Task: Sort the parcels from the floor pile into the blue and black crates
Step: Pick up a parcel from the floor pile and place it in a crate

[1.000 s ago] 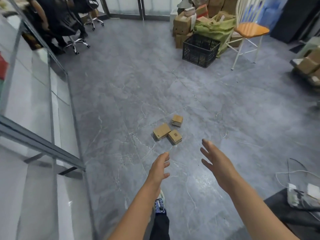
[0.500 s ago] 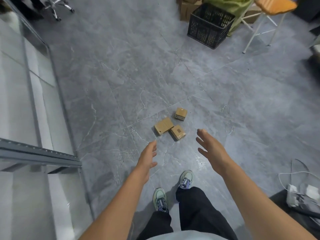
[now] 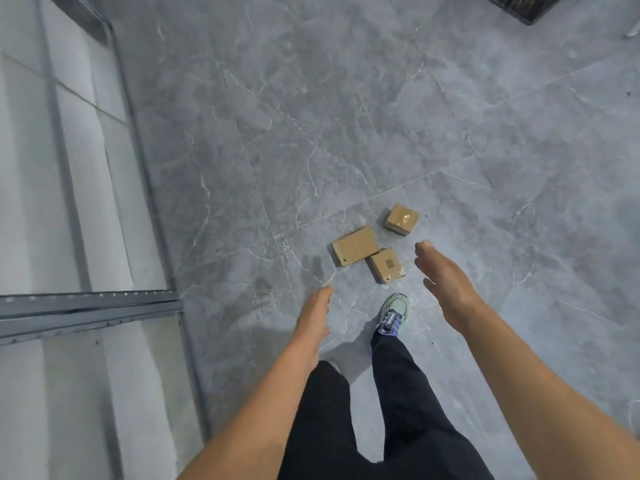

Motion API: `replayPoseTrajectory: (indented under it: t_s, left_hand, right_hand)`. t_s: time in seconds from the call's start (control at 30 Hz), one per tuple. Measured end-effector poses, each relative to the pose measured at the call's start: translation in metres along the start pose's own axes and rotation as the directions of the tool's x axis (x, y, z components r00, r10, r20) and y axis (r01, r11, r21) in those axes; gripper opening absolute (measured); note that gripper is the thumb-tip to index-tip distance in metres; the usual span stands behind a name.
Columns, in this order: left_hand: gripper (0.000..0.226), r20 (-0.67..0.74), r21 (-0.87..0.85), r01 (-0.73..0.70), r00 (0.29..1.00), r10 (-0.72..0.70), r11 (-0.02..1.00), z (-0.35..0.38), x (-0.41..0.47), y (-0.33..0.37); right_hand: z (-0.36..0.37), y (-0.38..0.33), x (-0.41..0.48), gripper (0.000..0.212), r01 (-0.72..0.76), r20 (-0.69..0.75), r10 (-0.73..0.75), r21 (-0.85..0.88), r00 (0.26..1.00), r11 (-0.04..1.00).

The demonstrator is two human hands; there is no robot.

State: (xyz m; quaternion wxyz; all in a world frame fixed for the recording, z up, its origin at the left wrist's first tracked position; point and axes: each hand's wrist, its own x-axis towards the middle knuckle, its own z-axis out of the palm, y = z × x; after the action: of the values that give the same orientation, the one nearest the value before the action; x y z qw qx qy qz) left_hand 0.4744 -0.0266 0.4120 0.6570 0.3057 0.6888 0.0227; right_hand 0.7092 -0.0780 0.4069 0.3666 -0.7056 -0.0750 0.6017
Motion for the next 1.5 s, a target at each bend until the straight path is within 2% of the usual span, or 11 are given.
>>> replayPoseTrajectory:
  t_s: [0.13,0.27,0.3,0.43,0.6,0.73,0.9,1.1,1.2,1.37,1.5]
  left_hand:
    - [0.046,-0.037,-0.015,0.088,0.995,-0.088,0.996,0.028,0.059,0.016]
    - [0.020,-0.058,-0.035,0.157,0.986,-0.159,0.987,0.053,0.130,0.022]
    - [0.020,-0.056,-0.034,0.176,0.982,-0.178,0.984,0.057,0.150,0.022]
    - [0.046,-0.030,-0.049,0.242,0.969,-0.244,0.969,0.070,0.243,0.013]
    - [0.035,-0.018,-0.075,0.294,0.955,-0.297,0.953,0.073,0.359,-0.004]
    - [0.055,-0.012,-0.085,0.354,0.934,-0.356,0.931,0.069,0.443,-0.020]
    - [0.053,-0.015,-0.071,0.354,0.934,-0.356,0.933,0.071,0.521,-0.034]
    - [0.052,0.009,-0.136,0.376,0.926,-0.378,0.917,0.078,0.567,-0.046]
    - [0.049,0.001,-0.178,0.368,0.927,-0.374,0.913,0.079,0.570,-0.047]
    - [0.046,-0.029,-0.221,0.318,0.943,-0.332,0.922,0.067,0.553,-0.033]
    - [0.052,-0.016,-0.259,0.240,0.968,-0.252,0.936,0.054,0.517,-0.005]
  right_hand:
    - [-0.006,-0.001,0.073,0.076,-0.096,0.012,0.096,-0.053,0.995,0.994]
    - [-0.003,0.013,0.152,0.069,-0.160,0.013,0.163,-0.104,0.987,0.982]
    - [-0.002,0.019,0.174,0.069,-0.167,0.016,0.170,-0.118,0.985,0.979]
    - [0.007,0.050,0.266,0.073,-0.226,-0.010,0.228,-0.171,0.974,0.959]
    - [0.024,0.094,0.373,0.063,-0.266,-0.046,0.263,-0.249,0.964,0.931]
    - [0.044,0.129,0.450,0.084,-0.307,-0.060,0.305,-0.331,0.950,0.892]
    - [0.058,0.166,0.522,0.097,-0.382,-0.098,0.372,-0.360,0.923,0.851]
    - [0.061,0.188,0.572,0.095,-0.368,-0.097,0.358,-0.363,0.929,0.856]
    - [0.064,0.187,0.579,0.101,-0.380,-0.078,0.377,-0.346,0.923,0.858]
    - [0.065,0.165,0.564,0.100,-0.316,-0.061,0.312,-0.295,0.948,0.902]
    - [0.058,0.134,0.523,0.100,-0.251,-0.045,0.247,-0.166,0.968,0.954]
